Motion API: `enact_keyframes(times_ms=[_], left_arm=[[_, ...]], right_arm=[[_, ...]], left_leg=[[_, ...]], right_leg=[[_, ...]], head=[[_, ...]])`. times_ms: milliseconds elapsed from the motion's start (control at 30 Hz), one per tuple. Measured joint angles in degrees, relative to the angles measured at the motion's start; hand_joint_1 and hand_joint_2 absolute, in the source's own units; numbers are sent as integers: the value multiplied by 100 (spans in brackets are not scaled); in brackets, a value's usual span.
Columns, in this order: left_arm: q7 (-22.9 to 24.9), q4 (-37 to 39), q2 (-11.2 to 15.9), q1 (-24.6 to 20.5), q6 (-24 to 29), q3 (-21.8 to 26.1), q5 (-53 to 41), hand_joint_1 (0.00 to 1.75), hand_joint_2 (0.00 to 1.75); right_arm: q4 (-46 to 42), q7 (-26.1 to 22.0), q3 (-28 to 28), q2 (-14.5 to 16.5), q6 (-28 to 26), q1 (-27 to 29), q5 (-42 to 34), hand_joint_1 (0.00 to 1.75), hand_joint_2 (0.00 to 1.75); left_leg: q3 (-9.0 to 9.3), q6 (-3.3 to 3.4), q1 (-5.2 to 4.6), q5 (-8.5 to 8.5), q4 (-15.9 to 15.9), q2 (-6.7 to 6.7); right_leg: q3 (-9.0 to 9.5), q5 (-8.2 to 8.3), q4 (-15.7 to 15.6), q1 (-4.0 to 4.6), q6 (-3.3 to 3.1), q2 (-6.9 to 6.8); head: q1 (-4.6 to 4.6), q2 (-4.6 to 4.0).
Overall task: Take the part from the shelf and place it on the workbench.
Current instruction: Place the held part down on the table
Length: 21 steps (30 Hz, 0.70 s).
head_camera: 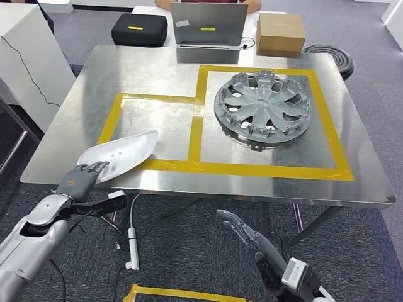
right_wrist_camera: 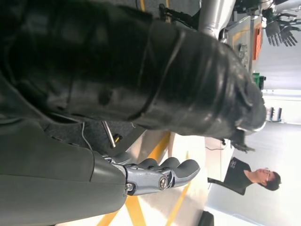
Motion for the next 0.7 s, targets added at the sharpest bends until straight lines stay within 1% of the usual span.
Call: enact_keyframes(times_ms=[133,300,467,567,700], left_arm=[[-4,-1,21,44,241,-20,-134,0,0],[179,-51,20,171,835,70,-457,0,0],[413,-272,8,338,1490,286,-945,0,0],[455,-449,1,411,1700,438,-1102,0,0],[467,-652,-9,481,1808,616,-1220,0,0]], right_arm=[[0,-7,9,-2,4,-2,-2,0,0],[0,-21,11,-4,-10,-1,-3,0,0],[0,-40,28,-5,-33,-2,-19,0,0],[0,-57,48,-9,-63,-1,-32,0,0],[0,-69,81,-21,-84,-1,-38,0,0]], left_leg=[[0,0,0,0,0,0],[0,0,0,0,-1,0],[0,0,0,0,-1,0],[0,0,0,0,-1,0],[1,0,0,0,-1,0]], right_leg=[[0,0,0,0,0,0],[-1,0,0,0,0,1],[-1,0,0,0,0,0],[-2,0,0,0,0,0],[-1,0,0,0,0,0]], head=[[1,0],[0,0],[0,-1],[0,0],[0,0]])
